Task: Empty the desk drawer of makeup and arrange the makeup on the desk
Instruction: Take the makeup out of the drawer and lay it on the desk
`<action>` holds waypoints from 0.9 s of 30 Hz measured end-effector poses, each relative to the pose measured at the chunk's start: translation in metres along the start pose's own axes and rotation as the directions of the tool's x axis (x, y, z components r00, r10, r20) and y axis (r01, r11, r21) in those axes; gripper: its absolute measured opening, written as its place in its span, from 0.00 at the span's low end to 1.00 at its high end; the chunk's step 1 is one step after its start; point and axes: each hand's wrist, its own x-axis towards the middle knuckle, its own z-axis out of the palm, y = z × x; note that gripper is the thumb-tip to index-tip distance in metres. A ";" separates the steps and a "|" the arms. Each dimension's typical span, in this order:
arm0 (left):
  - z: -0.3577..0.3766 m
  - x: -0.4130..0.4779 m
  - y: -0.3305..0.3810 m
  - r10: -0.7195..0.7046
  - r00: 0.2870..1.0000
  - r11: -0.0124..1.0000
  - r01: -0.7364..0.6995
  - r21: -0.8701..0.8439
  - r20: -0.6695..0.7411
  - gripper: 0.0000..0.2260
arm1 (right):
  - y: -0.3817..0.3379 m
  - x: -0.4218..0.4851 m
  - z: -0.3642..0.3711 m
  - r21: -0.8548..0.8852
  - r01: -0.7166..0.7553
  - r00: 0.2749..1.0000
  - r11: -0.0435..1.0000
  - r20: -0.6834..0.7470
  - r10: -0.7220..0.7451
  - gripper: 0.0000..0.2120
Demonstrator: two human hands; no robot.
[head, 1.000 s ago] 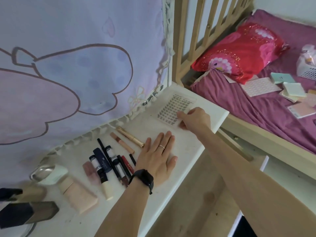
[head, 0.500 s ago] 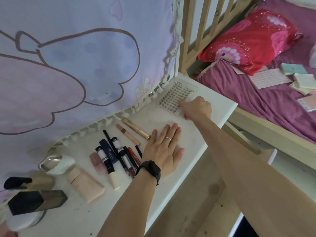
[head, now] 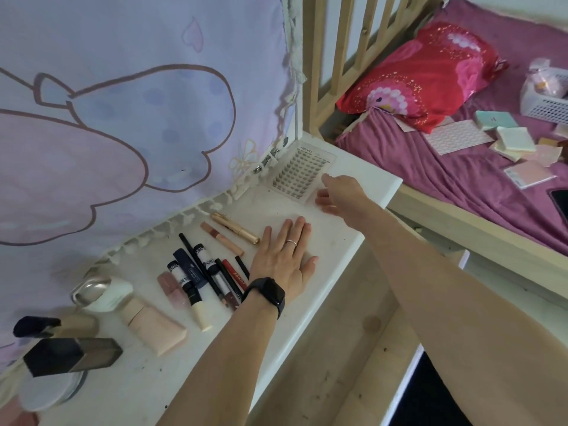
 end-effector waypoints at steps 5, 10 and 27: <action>-0.018 -0.005 0.003 -0.014 0.999 0.999 0.016 -0.050 0.041 0.28 | 0.052 -0.092 -0.047 0.295 0.148 0.963 0.944 -0.261 -0.070 0.10; -0.031 -0.043 0.018 -0.082 0.984 0.935 0.019 -0.355 -0.161 0.27 | 0.138 -0.199 -0.080 0.371 0.159 0.867 0.915 -0.496 0.050 0.05; 0.079 -0.217 0.009 0.119 0.948 0.944 -0.200 -0.261 -0.294 0.25 | 0.275 -0.257 -0.021 0.589 -0.331 0.843 0.737 -0.168 0.512 0.25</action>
